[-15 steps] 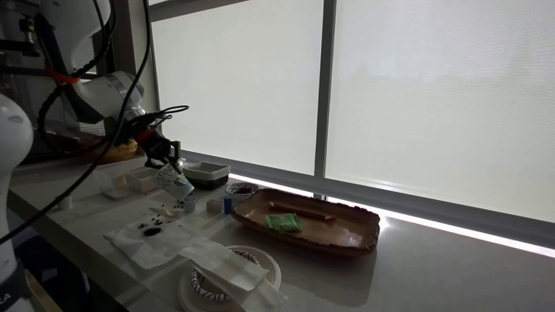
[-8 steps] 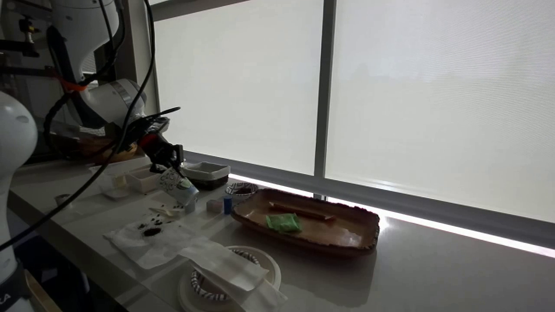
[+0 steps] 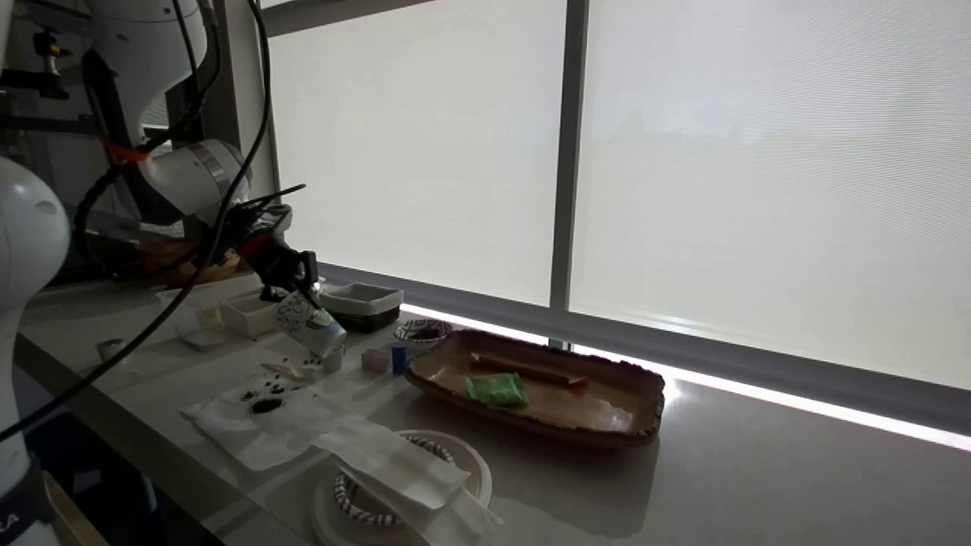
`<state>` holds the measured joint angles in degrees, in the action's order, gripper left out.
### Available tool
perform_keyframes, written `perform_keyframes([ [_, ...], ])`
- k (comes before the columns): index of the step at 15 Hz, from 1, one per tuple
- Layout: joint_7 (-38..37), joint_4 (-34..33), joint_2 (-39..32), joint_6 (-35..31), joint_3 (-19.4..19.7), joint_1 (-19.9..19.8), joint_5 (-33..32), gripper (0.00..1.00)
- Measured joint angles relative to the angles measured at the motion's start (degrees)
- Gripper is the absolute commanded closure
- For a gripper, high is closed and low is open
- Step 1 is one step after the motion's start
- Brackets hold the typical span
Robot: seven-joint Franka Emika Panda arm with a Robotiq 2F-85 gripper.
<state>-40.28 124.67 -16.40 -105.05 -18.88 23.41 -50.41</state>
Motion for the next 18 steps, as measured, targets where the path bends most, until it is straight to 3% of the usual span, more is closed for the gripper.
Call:
perform_keyframes([
  [5, -1.8, -2.3, -2.9, 4.8, 0.1, 1.0, 0.1, 0.99],
  [13, -12.4, -9.3, -9.5, 16.9, 0.5, 6.4, -0.3, 0.99],
  [18, -18.5, -12.5, -13.0, 19.0, 1.1, 8.5, -0.6, 0.99],
])
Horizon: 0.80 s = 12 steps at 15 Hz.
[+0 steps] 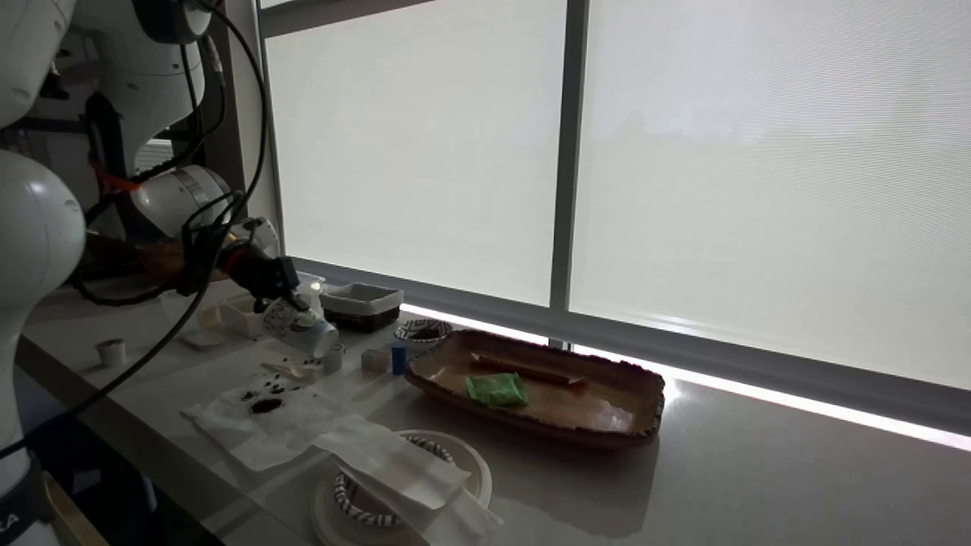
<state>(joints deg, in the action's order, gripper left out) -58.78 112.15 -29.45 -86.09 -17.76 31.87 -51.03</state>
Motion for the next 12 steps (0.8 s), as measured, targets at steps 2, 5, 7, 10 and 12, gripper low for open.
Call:
perform_keyframes([
  [2, -1.9, -1.3, -1.4, 1.9, 0.6, 0.8, -0.4, 0.99],
  [5, -3.9, -3.5, -3.6, 5.9, 1.6, 2.1, -1.0, 0.99],
  [7, -4.7, -5.1, -5.0, 7.5, 2.0, 2.6, -1.1, 0.99],
  [10, -5.4, -7.3, -7.0, 8.3, 2.6, 3.1, -1.4, 0.99],
  [12, -5.8, -8.8, -8.3, 8.8, 3.1, 3.5, -1.5, 0.99],
])
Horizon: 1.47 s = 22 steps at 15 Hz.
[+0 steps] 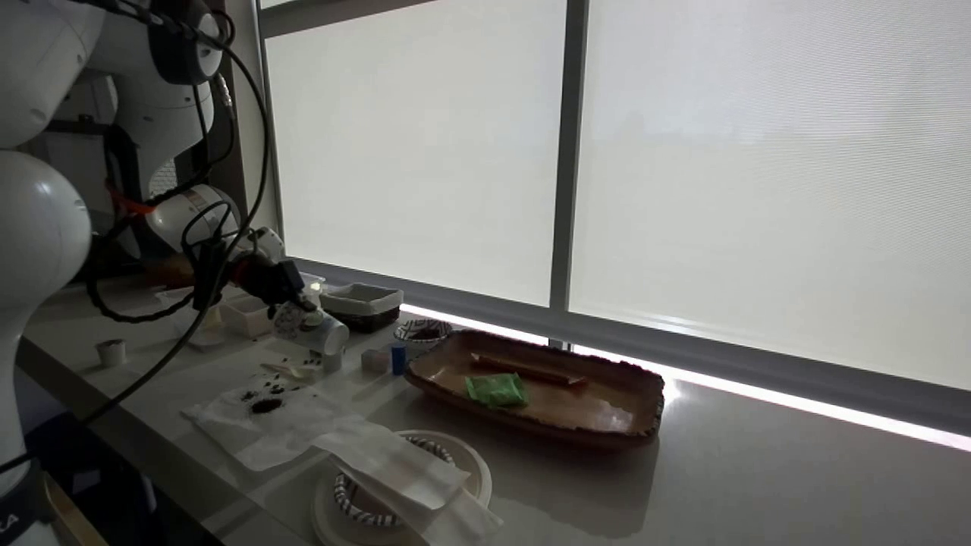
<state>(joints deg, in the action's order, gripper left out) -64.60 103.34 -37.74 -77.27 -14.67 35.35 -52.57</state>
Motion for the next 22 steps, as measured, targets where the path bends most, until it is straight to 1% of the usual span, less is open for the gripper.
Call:
perform_keyframes([
  [1, -0.3, -0.7, -0.6, 0.3, 0.2, 0.2, 0.0, 0.98],
  [8, -0.1, -1.3, -0.9, 0.7, 0.2, 0.2, 0.0, 0.99],
  [16, 1.8, -7.0, -5.9, 9.7, 0.8, 2.8, -0.9, 0.99],
  [22, 1.8, -11.1, -9.7, 11.2, 2.1, 5.0, -3.7, 0.99],
])
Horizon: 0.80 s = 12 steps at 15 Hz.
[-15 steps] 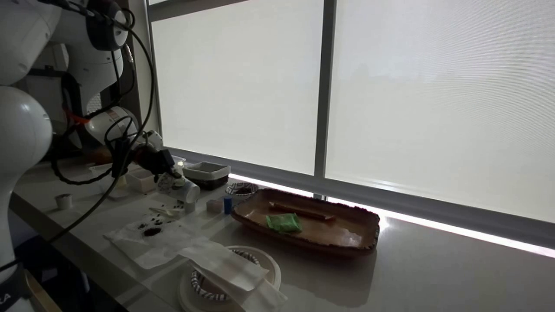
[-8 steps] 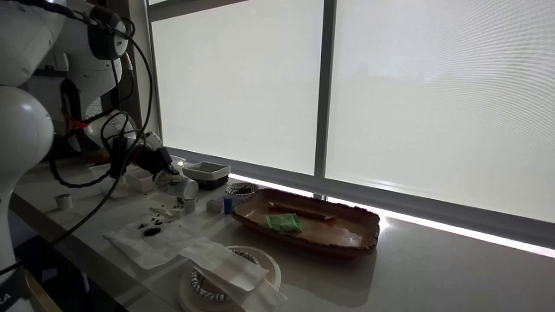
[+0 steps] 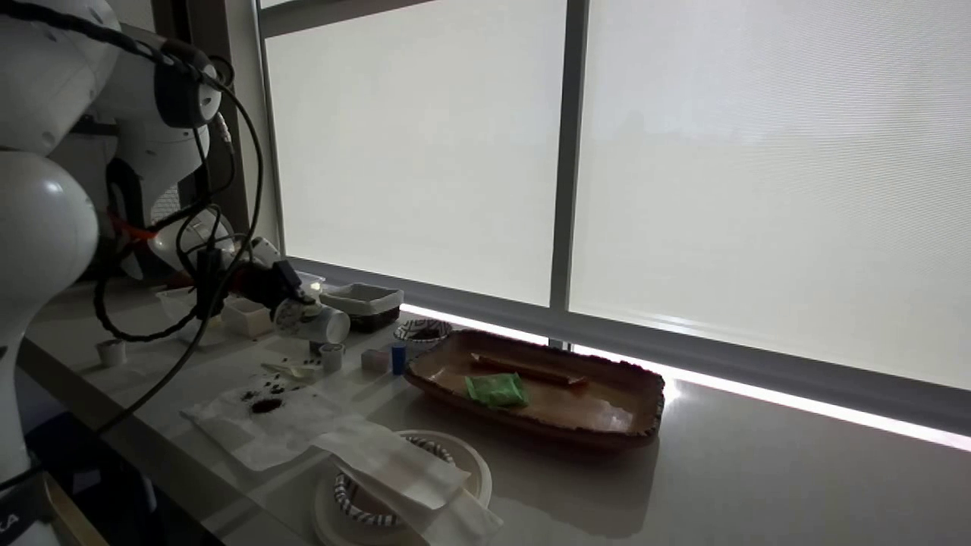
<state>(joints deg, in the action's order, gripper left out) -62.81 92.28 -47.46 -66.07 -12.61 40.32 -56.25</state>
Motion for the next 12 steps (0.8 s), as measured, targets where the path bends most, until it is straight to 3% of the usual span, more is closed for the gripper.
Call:
perform_keyframes([
  [12, -0.1, -5.3, -3.4, 8.1, 1.5, 3.3, -0.9, 0.99],
])
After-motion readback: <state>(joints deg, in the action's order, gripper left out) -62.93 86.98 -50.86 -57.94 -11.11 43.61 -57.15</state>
